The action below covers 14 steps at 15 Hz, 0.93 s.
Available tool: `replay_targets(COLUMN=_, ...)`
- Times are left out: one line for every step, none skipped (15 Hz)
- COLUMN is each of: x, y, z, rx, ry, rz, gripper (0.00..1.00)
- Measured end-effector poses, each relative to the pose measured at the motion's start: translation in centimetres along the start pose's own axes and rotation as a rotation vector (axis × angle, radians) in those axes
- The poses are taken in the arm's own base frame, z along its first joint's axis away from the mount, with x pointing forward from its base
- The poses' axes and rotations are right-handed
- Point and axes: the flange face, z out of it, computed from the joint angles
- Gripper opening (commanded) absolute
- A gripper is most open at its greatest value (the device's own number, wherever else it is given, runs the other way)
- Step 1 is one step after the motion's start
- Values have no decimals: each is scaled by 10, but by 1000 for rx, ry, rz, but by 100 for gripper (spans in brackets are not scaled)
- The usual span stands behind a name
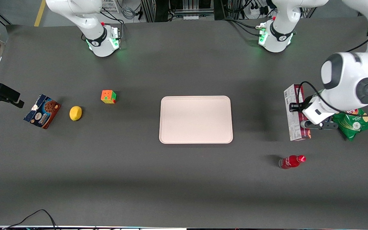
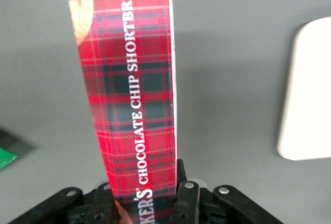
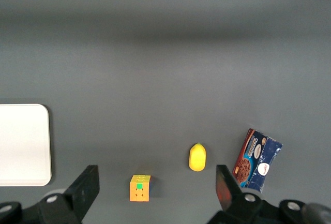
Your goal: Place red cookie box on tray
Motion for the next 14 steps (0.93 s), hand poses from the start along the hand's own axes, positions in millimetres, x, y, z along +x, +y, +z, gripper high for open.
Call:
replay_targets(x=3, y=18, z=-26, rx=-7, ry=19, rz=27, gripper=15)
replay_targets(x=5, y=39, z=-47, rx=-10, ry=44, rz=45, gripper=13)
replay_targets(x=6, y=63, z=-65, rx=-13, ry=69, rz=53, gripper=13)
replay_targets(x=5, y=91, z=-79, rx=-16, ry=92, rz=52, gripper=13)
replay_targets(x=3, y=121, z=-87, rx=-21, ry=111, rz=41, gripper=12)
replay_targets(x=-1, y=155, z=-92, rx=-28, ry=121, rz=26, gripper=10)
replay_targets(x=-5, y=189, z=-91, rx=-29, ry=125, rz=6, gripper=10)
replay_targets(x=-8, y=222, z=-86, rx=-16, ry=129, rz=-12, gripper=10)
replay_targets(x=-9, y=250, z=-76, rx=4, ry=143, rz=-25, gripper=11)
replay_targets(x=-8, y=274, z=-63, rx=20, ry=164, rz=-34, gripper=11)
replay_targets(x=-6, y=292, z=-48, rx=27, ry=179, rz=-44, gripper=11)
replay_targets(x=-1, y=303, z=-30, rx=26, ry=181, rz=-52, gripper=11)
replay_targets(x=5, y=309, z=-12, rx=21, ry=175, rz=-57, gripper=11)
replay_targets(x=12, y=312, z=8, rx=18, ry=163, rz=-60, gripper=11)
